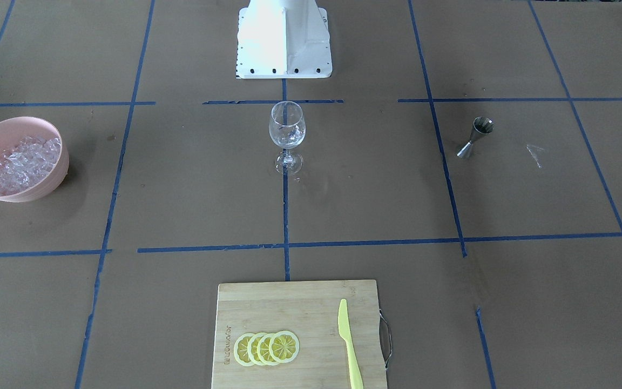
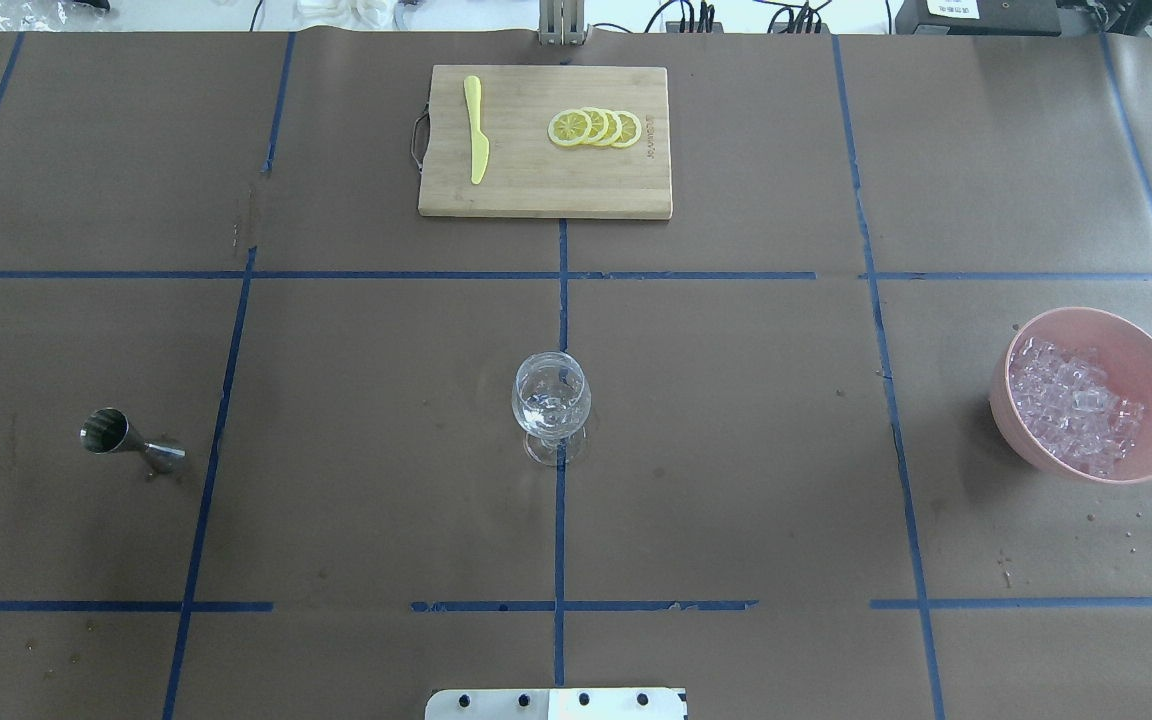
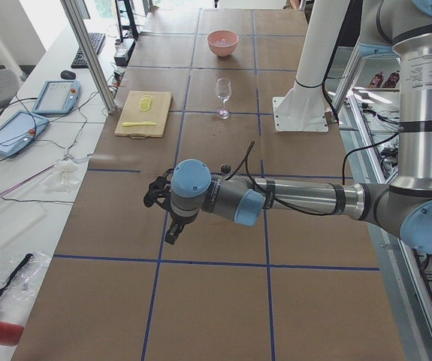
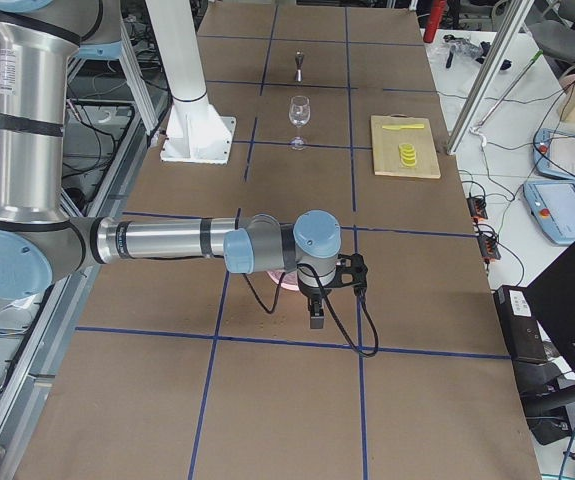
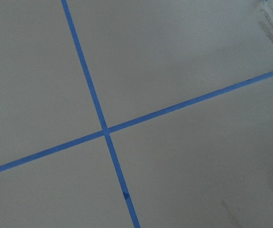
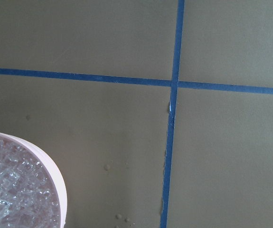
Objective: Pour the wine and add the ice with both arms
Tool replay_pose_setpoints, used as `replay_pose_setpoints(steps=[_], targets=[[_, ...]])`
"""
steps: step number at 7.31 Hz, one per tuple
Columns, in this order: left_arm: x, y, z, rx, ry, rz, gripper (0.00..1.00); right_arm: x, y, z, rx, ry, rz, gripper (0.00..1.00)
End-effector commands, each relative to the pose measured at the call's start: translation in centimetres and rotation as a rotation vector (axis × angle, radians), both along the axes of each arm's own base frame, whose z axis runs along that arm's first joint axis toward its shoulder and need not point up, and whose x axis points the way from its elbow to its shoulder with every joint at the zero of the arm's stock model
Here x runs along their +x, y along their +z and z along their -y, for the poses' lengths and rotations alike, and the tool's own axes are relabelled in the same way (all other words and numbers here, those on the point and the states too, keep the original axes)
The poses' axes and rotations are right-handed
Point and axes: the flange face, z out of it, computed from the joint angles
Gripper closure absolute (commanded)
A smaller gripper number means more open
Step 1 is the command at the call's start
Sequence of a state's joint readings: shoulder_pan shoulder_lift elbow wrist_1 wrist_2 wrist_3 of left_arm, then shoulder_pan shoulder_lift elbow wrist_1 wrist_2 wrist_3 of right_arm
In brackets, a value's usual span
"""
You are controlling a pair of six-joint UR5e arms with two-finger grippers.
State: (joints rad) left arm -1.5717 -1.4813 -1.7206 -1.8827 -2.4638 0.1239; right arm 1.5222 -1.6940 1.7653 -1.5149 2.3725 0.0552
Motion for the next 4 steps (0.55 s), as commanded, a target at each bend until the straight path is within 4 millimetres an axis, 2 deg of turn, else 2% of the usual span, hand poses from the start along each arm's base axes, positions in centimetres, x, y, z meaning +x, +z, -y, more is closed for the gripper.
replay_pose_setpoints(steps=[1, 2, 3, 4], targets=[[4.5, -2.5, 0.6, 0.066, -0.031, -0.063, 0.0, 0.0, 0.0, 0.0, -0.003, 0.003, -0.001, 0.0], [7.9, -3.9, 0.4, 0.09, -0.056, -0.133, 0.0, 0.0, -0.2, 0.3, 0.0, 0.004, 0.0, 0.0], [10.1, -4.9, -0.3, 0.088, -0.11, -0.174, 0.0, -0.1, -0.3, 0.4, 0.002, 0.002, 0.001, 0.0], [14.1, -5.3, -1.1, 0.115, -0.162, -0.173, 0.0, -0.1, -0.6, 0.4, 0.008, 0.003, 0.005, 0.0]])
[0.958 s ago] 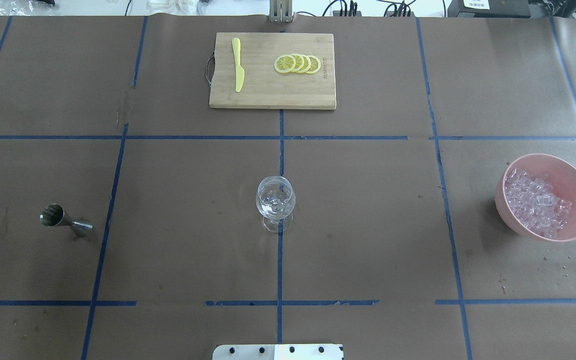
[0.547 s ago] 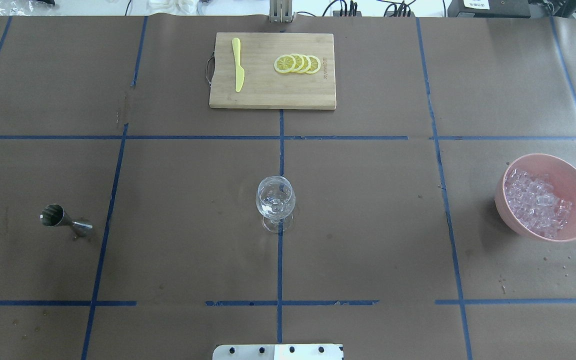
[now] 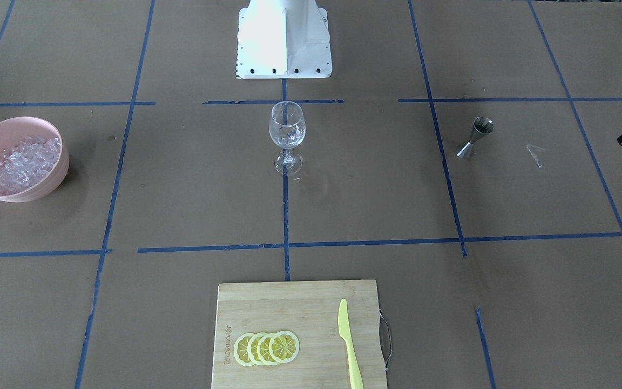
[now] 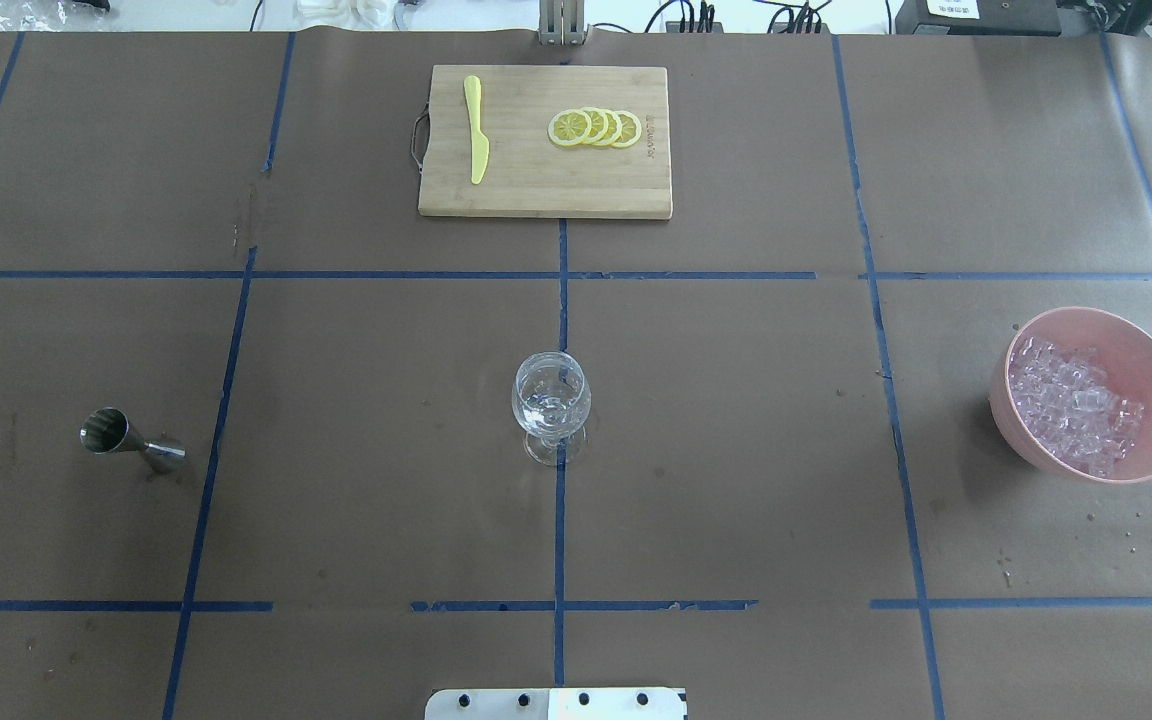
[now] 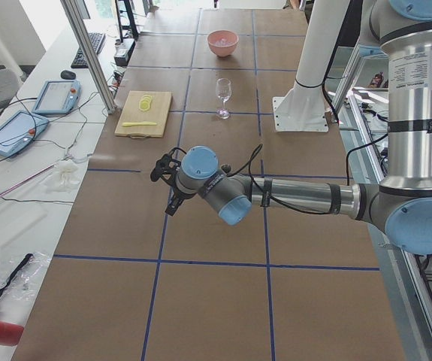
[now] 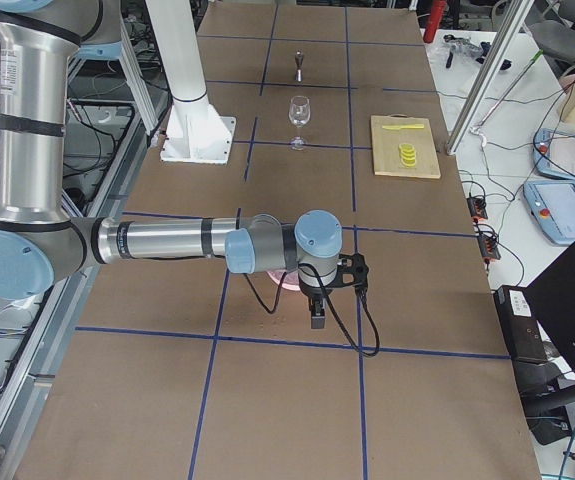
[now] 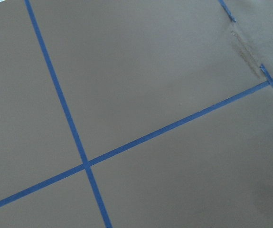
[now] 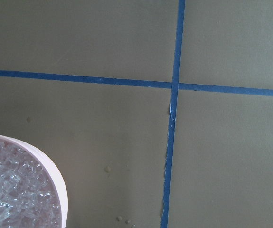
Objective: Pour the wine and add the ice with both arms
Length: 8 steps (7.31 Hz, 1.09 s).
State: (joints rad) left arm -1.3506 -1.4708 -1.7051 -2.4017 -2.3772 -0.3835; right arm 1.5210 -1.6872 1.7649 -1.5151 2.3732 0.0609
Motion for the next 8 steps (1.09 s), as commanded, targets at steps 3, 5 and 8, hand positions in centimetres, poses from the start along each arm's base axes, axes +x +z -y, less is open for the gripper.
replay_pose_setpoints(steps=[3, 5, 8], targets=[[9.8, 1.0, -7.5, -0.015, -0.167, -0.015, 0.0, -0.2, -1.2, 0.1, 0.035, -0.006, 0.033, 0.0], [14.4, 3.3, -11.2, -0.056, -0.226, 0.009, 0.01, -0.2, -1.3, 0.0, 0.088, -0.006, 0.039, 0.0], [17.9, 5.0, -15.6, -0.097, -0.299, 0.008, 0.06, -0.2, -1.5, 0.1, 0.097, -0.007, 0.041, 0.0]])
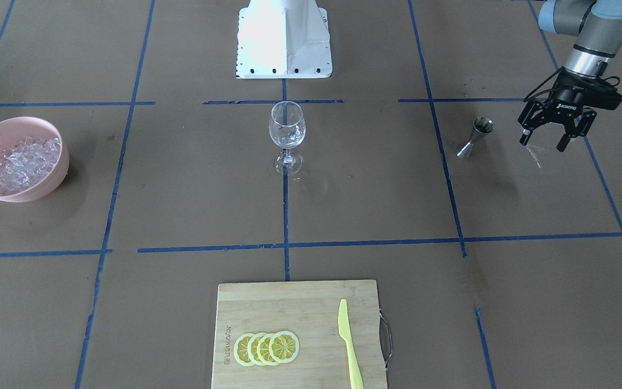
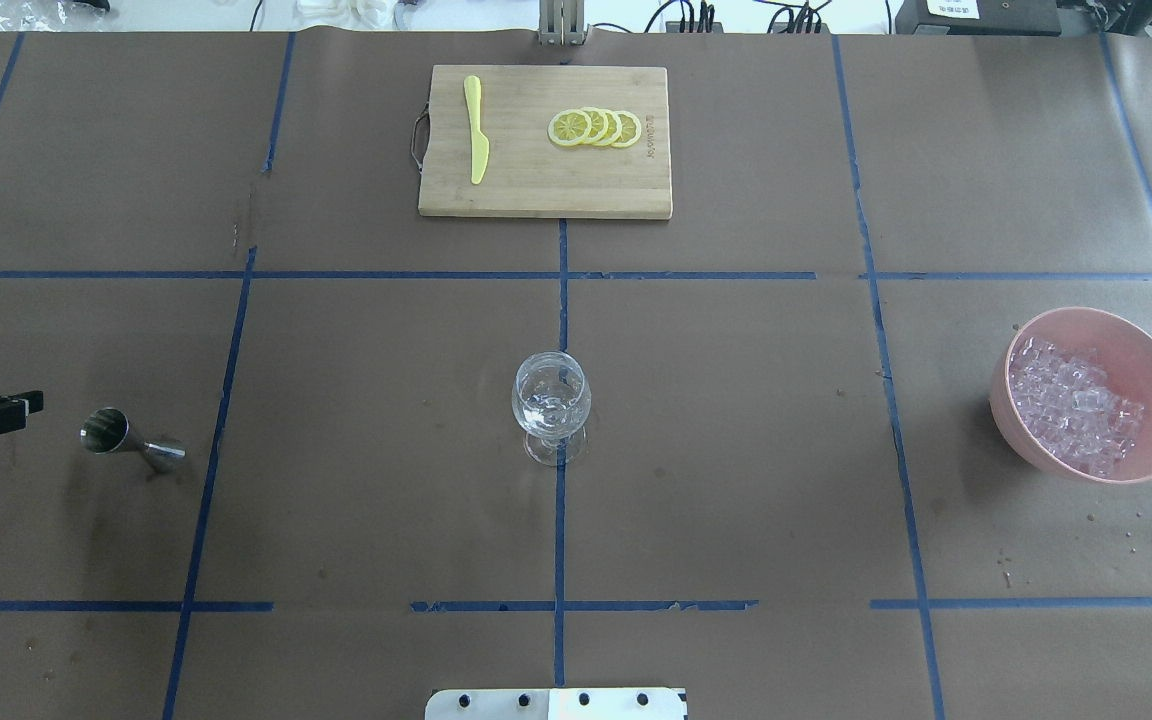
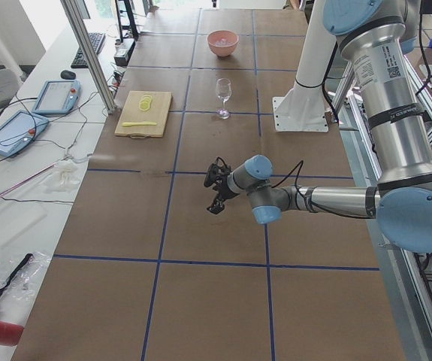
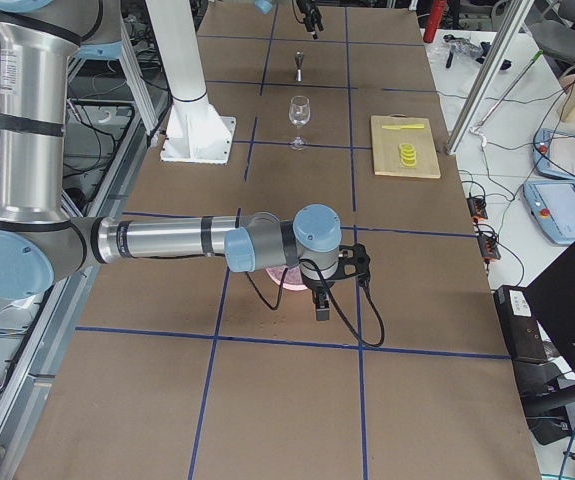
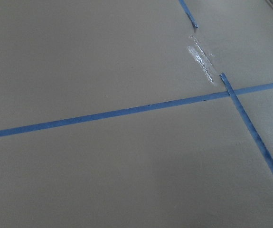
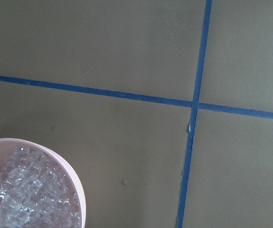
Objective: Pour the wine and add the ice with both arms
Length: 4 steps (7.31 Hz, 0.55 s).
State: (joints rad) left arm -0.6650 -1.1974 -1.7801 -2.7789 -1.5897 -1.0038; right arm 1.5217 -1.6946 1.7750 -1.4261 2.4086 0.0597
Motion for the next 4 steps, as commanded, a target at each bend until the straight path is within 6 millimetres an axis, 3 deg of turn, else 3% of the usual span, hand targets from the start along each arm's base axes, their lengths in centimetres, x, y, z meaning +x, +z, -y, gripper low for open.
replay_pose_setpoints(steps=[1, 2, 3, 4], targets=[[2.5, 0.4, -3.4, 0.012, -0.045, -0.042, 0.05, 0.0, -0.2, 0.0, 0.008, -0.001, 0.003, 0.0], [5.3, 0.3, -5.6, 0.074, -0.061, -0.016, 0.02, -0.1, -0.3, 0.0, 0.01, -0.004, 0.012, 0.0], [5.1, 0.7, -6.2, 0.082, -0.073, -0.006, 0.02, -0.1, -0.2, 0.0, 0.008, -0.004, 0.015, 0.0], [6.2, 0.6, -7.3, 0.13, -0.074, 0.013, 0.05, -0.1, -0.4, 0.0, 0.011, -0.005, 0.017, 0.0]])
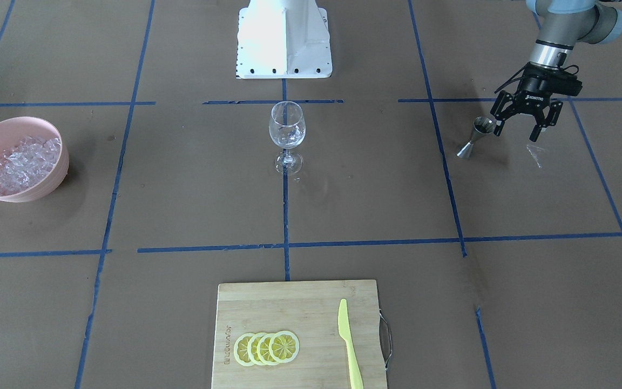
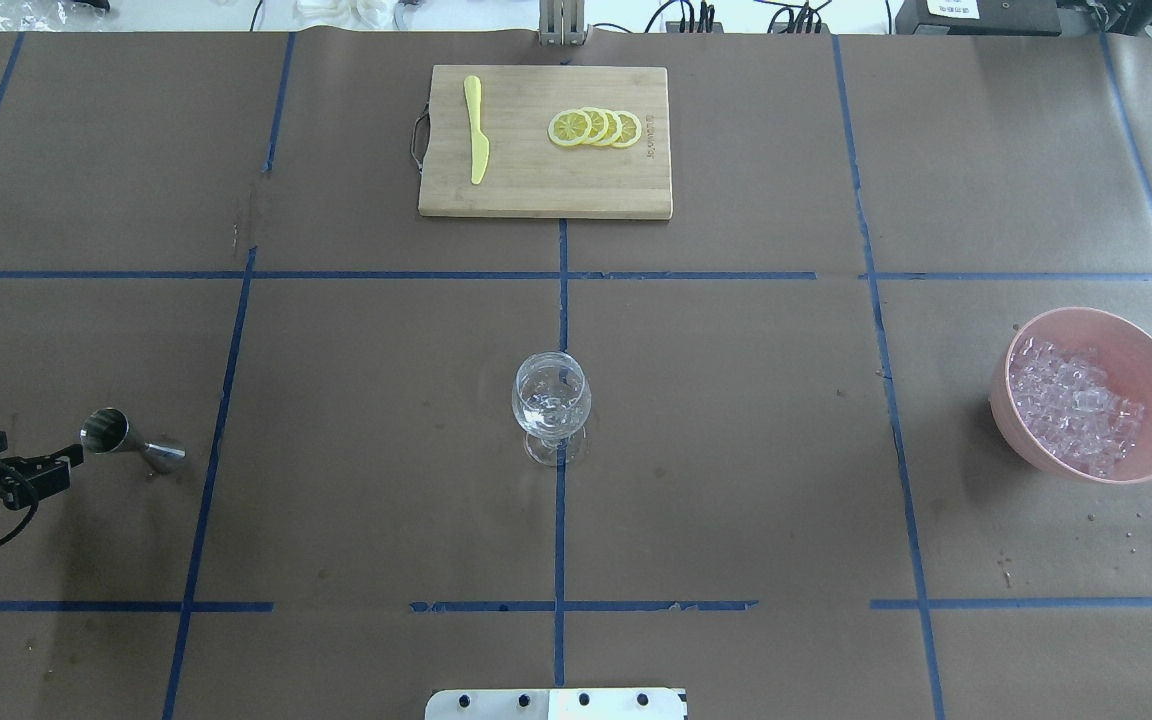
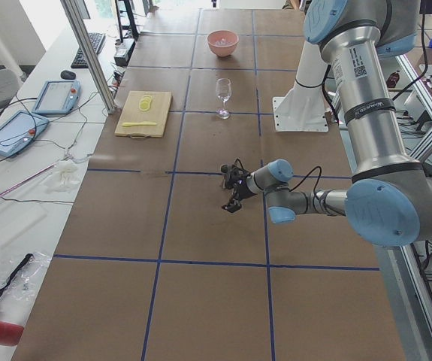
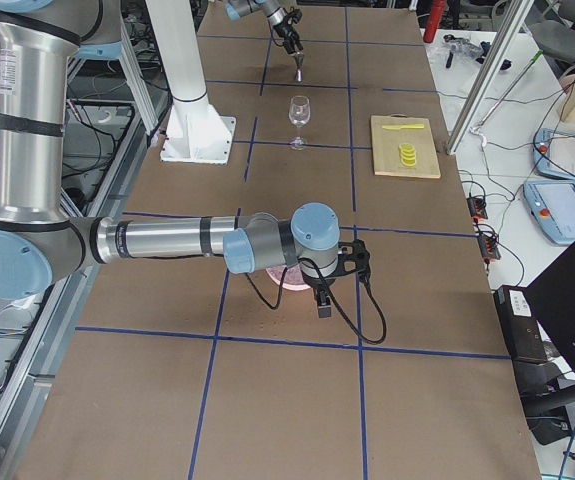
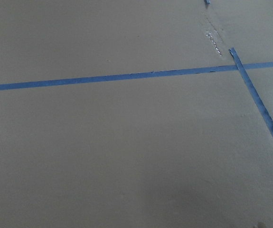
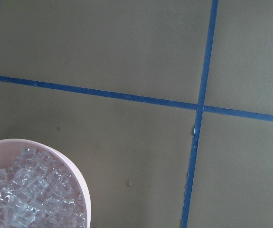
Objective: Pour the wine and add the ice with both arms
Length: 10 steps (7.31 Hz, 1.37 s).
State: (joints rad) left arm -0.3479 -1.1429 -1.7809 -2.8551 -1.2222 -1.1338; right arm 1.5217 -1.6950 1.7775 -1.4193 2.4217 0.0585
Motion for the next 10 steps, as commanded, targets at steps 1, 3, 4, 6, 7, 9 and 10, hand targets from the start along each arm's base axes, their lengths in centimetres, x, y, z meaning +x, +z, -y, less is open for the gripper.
replay_pose_setpoints(steps=[1, 3, 4, 6, 7, 9, 10], targets=[[1.9, -0.2, -2.3, 0.073, -0.009, 0.021, 0.06, 0.0, 0.0, -0.1, -0.001, -0.002, 0.008, 0.0], [3.2, -0.8, -3.7, 0.129, -0.047, 0.02, 0.01, -0.1, -0.2, -0.2, 0.001, -0.002, 0.013, 0.0], [3.7, -1.1, -3.9, 0.141, -0.056, 0.013, 0.01, -0.1, -0.2, -0.2, 0.002, -0.003, 0.014, 0.0], [6.0, -2.4, -5.2, 0.17, -0.05, -0.017, 0.01, -0.1, -0.2, -0.2, 0.001, -0.002, 0.014, 0.0], [7.5, -3.6, -5.5, 0.191, -0.074, -0.047, 0.01, -0.1, -0.1, -0.2, -0.002, -0.002, 0.012, 0.0], [9.4, -4.8, -5.6, 0.228, -0.135, -0.069, 0.01, -0.1, 0.0, -0.2, -0.004, -0.002, 0.012, 0.0], [9.3, -4.0, -5.6, 0.262, -0.189, -0.042, 0.01, -0.1, 0.2, -0.1, -0.01, -0.001, 0.011, 0.0]])
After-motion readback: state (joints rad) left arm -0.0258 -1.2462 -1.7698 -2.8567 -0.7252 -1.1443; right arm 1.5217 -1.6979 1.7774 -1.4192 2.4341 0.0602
